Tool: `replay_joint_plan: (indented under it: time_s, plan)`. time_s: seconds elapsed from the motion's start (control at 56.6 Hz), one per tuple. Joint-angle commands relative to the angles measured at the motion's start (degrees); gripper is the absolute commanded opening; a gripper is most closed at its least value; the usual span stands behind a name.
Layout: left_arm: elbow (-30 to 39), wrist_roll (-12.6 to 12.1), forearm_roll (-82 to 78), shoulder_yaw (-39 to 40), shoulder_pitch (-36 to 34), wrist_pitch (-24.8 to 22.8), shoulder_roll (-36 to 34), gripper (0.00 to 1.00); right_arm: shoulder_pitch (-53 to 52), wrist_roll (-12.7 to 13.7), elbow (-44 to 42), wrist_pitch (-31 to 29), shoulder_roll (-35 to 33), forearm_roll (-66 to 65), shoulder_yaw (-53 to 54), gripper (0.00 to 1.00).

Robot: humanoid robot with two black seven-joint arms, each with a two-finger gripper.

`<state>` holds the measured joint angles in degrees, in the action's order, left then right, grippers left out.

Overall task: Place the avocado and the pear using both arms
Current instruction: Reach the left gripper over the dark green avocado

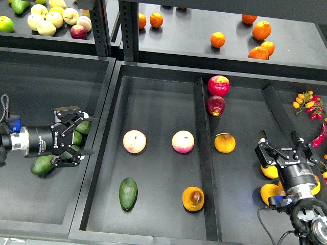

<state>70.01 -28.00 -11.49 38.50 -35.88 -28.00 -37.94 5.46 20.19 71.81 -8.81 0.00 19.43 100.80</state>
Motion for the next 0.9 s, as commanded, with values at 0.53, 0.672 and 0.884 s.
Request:
replay_joint_plan:
  time_s: [0.53,0.672,0.884]
  plan:
    - [-6.82,0.0,-16.89,-30.15,-23.54,0.0,10.52,0.99,-0.01,-0.15,-0.18,1.95,0.0,-0.09,0.71,1.0]
    - [-8.31,0.0,-17.16,-33.22,-24.06,0.0,13.77,0.99,-1.42,-0.15,-0.62,5.2,0.0,-0.09,3.26,1.0]
    - [-11.3,0.0,-17.6,-35.86,-24.06,0.0,17.46,0.99,-4.5,-0.15,-1.94,6.79,0.0,-0.27,4.67,1.0]
